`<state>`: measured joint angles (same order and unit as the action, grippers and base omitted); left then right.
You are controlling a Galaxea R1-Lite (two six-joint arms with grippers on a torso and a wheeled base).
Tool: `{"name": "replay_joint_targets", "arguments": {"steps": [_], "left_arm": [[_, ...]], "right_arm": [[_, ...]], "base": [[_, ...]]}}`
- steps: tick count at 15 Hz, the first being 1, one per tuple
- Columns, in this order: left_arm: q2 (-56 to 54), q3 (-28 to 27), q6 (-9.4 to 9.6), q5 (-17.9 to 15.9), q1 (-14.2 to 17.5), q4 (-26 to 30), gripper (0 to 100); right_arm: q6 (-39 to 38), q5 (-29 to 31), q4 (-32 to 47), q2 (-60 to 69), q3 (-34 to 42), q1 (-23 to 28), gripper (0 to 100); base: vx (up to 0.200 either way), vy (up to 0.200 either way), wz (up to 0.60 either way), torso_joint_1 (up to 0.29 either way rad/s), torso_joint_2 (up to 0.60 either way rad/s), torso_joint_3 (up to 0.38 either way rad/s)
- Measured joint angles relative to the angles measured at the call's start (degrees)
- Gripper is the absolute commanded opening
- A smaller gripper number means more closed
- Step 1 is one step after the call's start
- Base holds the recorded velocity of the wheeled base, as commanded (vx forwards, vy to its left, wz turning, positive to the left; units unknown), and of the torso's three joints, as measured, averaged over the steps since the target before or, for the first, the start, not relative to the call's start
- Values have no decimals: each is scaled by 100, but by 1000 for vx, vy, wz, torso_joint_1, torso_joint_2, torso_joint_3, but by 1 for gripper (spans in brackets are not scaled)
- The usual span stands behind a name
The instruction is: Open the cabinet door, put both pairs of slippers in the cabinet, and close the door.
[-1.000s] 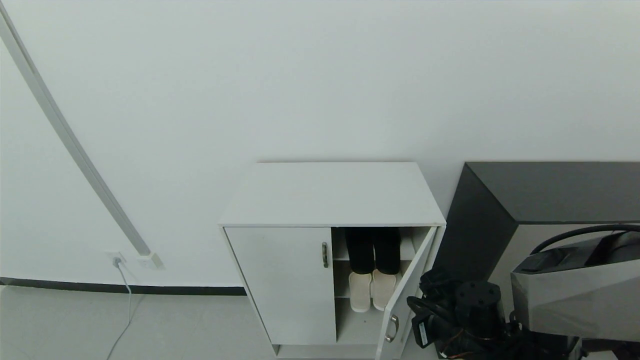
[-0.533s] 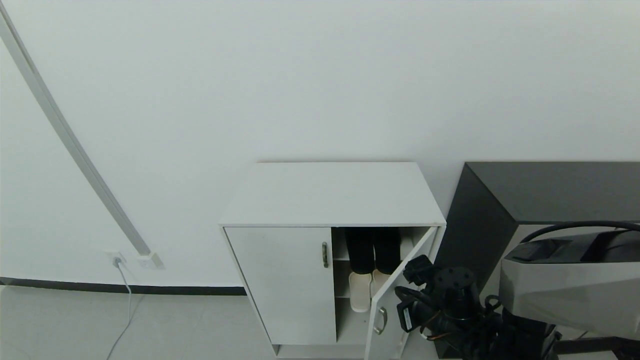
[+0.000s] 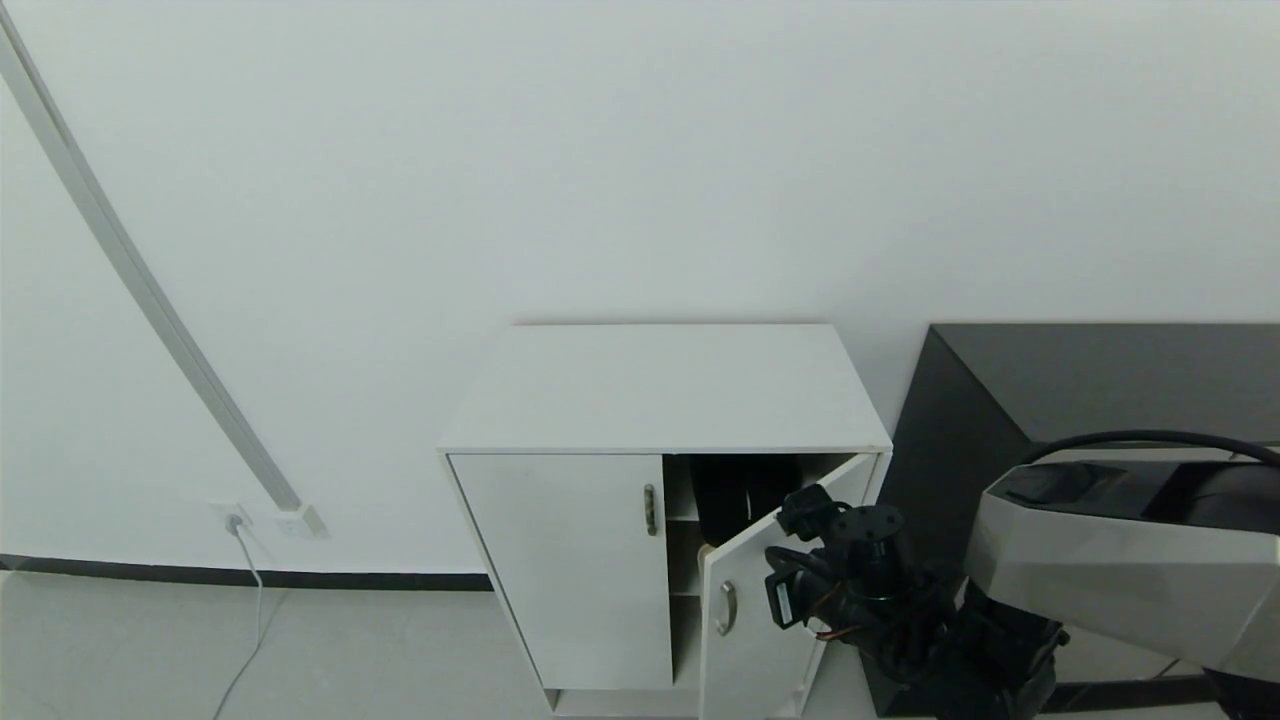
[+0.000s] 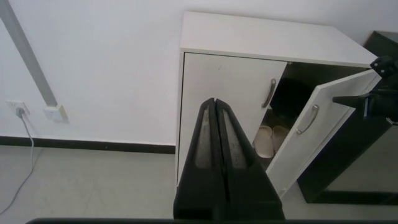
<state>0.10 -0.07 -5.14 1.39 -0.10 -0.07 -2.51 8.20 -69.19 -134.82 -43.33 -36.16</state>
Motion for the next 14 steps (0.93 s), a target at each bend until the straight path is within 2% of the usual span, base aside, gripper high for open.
{"name": "replay_joint_targets", "arguments": {"steps": [14], "left_arm": [[0, -2, -2, 0, 0, 0, 0]], "right_arm": [[-5, 39, 997, -339, -1412, 90, 0]], "base": [[0, 0, 0, 0, 0, 0]]}}
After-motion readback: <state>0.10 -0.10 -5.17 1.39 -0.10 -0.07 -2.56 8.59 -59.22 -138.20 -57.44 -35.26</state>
